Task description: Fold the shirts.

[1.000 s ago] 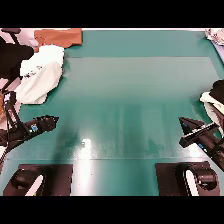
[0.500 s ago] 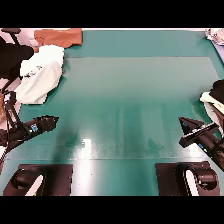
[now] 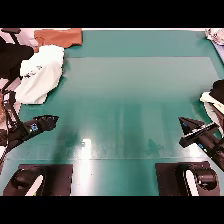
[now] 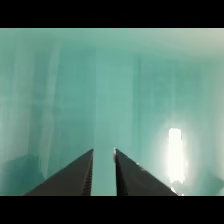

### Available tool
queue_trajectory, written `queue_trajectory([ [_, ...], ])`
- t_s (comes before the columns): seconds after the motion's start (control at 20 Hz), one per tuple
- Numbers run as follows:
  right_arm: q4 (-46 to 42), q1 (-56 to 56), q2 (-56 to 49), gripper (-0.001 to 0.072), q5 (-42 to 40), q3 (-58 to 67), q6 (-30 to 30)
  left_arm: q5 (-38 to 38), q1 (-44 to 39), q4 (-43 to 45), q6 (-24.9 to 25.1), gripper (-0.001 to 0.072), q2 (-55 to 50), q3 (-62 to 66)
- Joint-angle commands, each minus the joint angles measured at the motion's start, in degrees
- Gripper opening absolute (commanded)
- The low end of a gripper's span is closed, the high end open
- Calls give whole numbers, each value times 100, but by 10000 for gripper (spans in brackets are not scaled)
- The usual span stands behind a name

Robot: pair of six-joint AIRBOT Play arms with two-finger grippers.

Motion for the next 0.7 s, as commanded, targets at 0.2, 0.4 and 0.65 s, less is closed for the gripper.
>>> queue_trajectory([
  [0.2, -7, 0, 7, 52, -46, -2, -2, 492, -4, -411, 22, 177, -2, 0],
  [0.4, -26, 0, -448, 52, -199, 72, 673, 1596, -4, 190, -398, 175, -273, 636],
  [0.65, -39, 0, -2304, 66, -184, 1051, 1034, -647, -2, 2444, -337, 262, -2208, 3067],
])
